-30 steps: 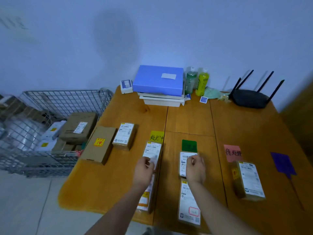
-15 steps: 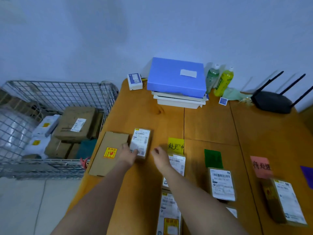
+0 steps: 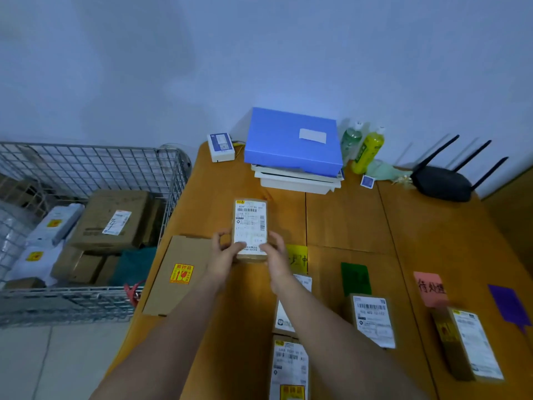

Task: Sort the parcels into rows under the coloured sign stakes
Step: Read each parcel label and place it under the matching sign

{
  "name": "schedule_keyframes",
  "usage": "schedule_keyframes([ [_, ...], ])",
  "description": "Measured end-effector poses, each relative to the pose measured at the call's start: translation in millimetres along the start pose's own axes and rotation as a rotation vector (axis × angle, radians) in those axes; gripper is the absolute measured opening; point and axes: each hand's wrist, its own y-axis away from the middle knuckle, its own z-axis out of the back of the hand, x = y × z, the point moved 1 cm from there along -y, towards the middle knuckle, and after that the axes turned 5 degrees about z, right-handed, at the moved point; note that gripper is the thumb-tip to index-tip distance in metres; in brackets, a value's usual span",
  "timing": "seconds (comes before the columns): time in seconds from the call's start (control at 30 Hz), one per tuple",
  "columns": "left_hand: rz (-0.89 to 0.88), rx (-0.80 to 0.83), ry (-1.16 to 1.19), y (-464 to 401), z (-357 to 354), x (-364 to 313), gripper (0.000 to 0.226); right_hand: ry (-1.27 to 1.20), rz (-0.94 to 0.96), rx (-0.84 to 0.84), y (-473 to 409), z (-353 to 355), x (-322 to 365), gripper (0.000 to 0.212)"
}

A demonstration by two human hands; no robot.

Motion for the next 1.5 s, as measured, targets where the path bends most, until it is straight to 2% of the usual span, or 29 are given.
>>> schedule_keyframes([
  [0.1, -0.124, 0.072, 0.047, 15.0, -18.0, -40.2, 0.038, -0.035, 0.118, 0.031, 13.5, 11.0, 40.2, 0.05],
  [0.27, -0.418, 0.145, 0.073, 61.6, -50.4, -117.9, 0.04, -0.085, 0.453, 0.152, 51.3, 33.1, 126.0, 0.045],
  [0.47, -0.702, 0.265, 0.032, 151.0, -89.7, -183.2, 0.049, -0.034, 0.844, 0.152, 119.2, 69.9, 208.8, 0.05],
  [0.7, -0.973, 0.369, 0.009, 228.6, -134.7, -208.9, 0.056, -0.095, 1.063, 0.114, 180.6, 114.0, 257.7, 0.049],
  [1.0, -1.075, 0.375, -0.02, 279.3, -178.8, -203.3, 0.058, -0.123, 1.139, 0.073, 213.6, 168.4, 268.0, 0.052],
  [1.27, -1.041, 0.397, -0.024, 300.5, -211.5, -182.2, 0.057, -0.139, 1.129, 0.05, 228.7, 209.3, 260.7, 0.051],
  [1.37, -0.983, 0.386, -0.044, 294.1, -223.3, -165.4, 0.055, -0.13, 1.047, 0.069, 221.1, 224.5, 247.8, 0.05],
  [1.5, -0.781, 0.314, -0.143, 269.1, -240.2, -127.7, 0.054, -0.078, 0.799, 0.074, 197.4, 246.1, 215.8, 0.05],
])
